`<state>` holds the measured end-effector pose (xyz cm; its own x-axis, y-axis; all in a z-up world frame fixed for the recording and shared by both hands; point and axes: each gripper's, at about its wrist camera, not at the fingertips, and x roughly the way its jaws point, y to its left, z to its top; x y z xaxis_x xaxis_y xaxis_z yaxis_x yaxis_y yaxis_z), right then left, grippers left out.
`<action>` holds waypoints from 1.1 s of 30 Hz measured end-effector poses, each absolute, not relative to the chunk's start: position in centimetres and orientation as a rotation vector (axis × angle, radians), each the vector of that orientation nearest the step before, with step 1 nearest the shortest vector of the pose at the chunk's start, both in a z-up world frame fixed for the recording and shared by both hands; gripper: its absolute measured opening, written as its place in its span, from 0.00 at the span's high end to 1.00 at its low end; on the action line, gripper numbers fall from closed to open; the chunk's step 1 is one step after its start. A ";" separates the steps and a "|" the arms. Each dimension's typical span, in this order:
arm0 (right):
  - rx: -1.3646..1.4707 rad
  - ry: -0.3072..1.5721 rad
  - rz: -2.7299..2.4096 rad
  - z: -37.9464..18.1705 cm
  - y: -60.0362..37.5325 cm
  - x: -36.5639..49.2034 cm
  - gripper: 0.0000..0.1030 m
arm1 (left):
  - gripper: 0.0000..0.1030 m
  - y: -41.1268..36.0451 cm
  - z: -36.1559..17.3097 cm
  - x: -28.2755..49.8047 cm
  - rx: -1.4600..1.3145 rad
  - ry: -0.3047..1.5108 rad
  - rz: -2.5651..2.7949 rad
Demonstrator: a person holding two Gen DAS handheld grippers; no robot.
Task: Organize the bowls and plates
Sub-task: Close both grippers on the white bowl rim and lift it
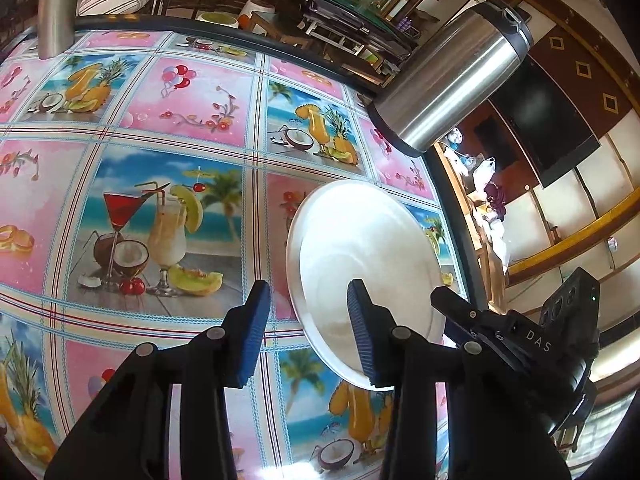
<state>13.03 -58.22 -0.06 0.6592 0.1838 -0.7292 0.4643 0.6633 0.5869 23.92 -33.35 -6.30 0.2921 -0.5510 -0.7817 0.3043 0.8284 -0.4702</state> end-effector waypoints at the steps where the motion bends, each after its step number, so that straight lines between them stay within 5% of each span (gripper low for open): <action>1: 0.854 0.861 -0.182 -0.1 -58.2 13.0 0.68 | 0.63 -33.3 -6.3 23.9 -0.250 1.140 -0.576; 23: 0.833 0.861 -0.193 -0.2 -57.8 13.2 0.91 | 0.89 -33.6 -6.6 24.0 -0.241 1.140 -0.574; 33: 0.819 0.863 -0.201 -0.1 -57.6 13.2 0.92 | 0.91 -33.4 -6.6 24.1 -0.227 1.131 -0.561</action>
